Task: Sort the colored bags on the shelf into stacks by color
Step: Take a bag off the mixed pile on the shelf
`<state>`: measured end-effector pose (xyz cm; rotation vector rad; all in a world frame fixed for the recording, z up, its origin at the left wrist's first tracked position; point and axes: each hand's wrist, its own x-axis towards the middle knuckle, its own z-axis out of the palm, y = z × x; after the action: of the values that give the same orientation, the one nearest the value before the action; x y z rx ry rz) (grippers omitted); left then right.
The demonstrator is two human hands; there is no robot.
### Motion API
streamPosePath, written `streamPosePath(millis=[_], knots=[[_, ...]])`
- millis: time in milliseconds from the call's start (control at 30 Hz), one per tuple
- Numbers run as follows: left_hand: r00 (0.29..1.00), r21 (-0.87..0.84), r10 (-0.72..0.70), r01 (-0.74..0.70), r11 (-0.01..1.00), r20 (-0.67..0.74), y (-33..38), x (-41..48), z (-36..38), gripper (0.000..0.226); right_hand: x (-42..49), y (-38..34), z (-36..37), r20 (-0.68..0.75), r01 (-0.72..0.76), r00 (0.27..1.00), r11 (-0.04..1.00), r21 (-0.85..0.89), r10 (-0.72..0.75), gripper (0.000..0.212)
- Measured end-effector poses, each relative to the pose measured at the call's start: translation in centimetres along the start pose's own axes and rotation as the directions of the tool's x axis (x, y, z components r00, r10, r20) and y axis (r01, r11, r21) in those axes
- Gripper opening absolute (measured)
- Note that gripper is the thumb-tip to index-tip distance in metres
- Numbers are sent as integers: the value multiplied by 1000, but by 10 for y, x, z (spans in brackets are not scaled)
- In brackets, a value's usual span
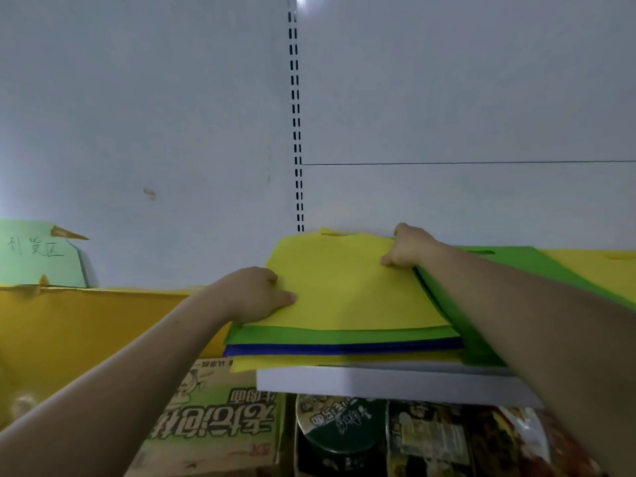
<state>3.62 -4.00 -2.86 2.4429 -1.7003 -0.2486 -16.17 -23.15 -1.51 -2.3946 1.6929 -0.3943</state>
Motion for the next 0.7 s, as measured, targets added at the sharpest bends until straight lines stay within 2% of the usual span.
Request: streamPosePath(millis=[100,167,300,367,433,500,567,700], knots=[[1000,2,-5,5,1000,-17,-1,1,-1,75,5,-2,0,-52,-56,996,984,169,66,80],[1000,-2,-5,5,1000,-17,1,1,-2,75,8,-4,-4,-57,-98,991,933,346,125,73],[1000,-2,-1,1,1000,-21,5,-1,-2,72,7,-5,-11,24,-186,972,706,683,233,47],[1000,-8,0,0,1000,-16,4,-2,-2,73,3,-4,-13,108,-236,963,584,777,245,47],[1000,-26,3,-3,1000,-17,3,-3,-3,74,-1,-4,-15,127,-241,962,537,808,240,43],[1000,-54,6,-7,999,-18,1,-4,-3,74,-5,-5,-15,36,-157,975,570,807,217,30],[999,-106,6,-9,994,-35,-3,-3,-2,76,-10,-7,-17,-102,-3,984,591,807,145,15],[997,-296,-6,-18,955,-82,-14,0,-1,86,-28,-13,-30,-276,237,961,499,834,5,9]])
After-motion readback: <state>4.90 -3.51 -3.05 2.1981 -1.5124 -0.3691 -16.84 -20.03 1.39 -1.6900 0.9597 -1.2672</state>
